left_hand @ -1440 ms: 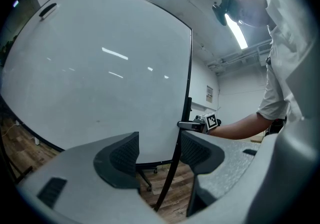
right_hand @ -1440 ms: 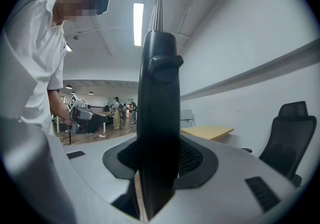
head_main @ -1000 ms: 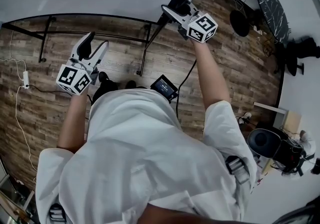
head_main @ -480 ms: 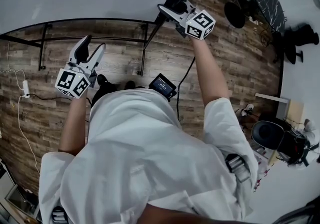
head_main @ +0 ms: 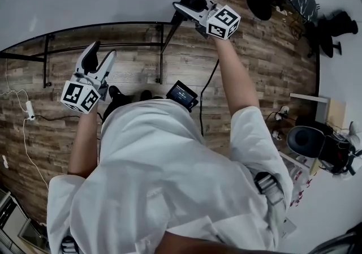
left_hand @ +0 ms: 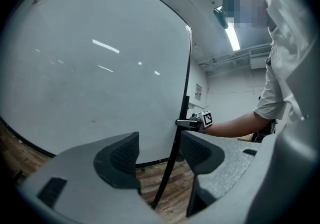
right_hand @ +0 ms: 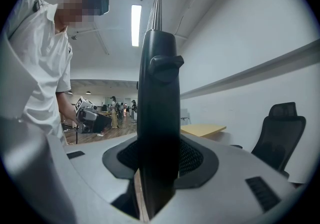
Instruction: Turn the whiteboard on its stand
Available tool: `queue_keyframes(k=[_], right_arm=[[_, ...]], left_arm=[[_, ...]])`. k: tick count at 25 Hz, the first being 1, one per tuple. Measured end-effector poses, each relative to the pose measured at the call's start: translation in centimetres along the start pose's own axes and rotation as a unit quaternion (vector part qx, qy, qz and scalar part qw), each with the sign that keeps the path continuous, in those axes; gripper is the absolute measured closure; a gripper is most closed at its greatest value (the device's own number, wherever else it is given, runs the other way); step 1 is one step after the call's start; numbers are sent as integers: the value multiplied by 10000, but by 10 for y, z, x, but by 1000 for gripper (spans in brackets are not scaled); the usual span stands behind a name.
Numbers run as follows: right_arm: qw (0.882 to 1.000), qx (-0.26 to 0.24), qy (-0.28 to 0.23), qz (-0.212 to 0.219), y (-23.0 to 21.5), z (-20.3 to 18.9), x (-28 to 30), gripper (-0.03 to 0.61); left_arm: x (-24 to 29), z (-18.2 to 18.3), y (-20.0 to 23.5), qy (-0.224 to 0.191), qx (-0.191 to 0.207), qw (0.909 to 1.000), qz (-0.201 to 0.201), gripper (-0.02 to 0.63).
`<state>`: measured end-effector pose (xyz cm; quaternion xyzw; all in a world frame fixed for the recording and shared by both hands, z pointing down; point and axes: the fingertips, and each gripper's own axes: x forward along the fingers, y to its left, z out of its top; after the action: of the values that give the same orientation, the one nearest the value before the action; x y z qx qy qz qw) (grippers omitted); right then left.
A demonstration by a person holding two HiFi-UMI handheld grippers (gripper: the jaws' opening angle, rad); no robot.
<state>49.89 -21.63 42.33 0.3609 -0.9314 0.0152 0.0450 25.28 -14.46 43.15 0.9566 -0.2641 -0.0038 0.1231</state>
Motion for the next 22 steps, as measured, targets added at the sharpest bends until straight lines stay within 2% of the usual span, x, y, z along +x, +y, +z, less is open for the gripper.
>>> queue_keyframes(k=[22], right_arm=[[9995,51,24,-306,-17,-8,-41,397]], left_arm=[[32,-1,-16,106,7,9989,-452,368]])
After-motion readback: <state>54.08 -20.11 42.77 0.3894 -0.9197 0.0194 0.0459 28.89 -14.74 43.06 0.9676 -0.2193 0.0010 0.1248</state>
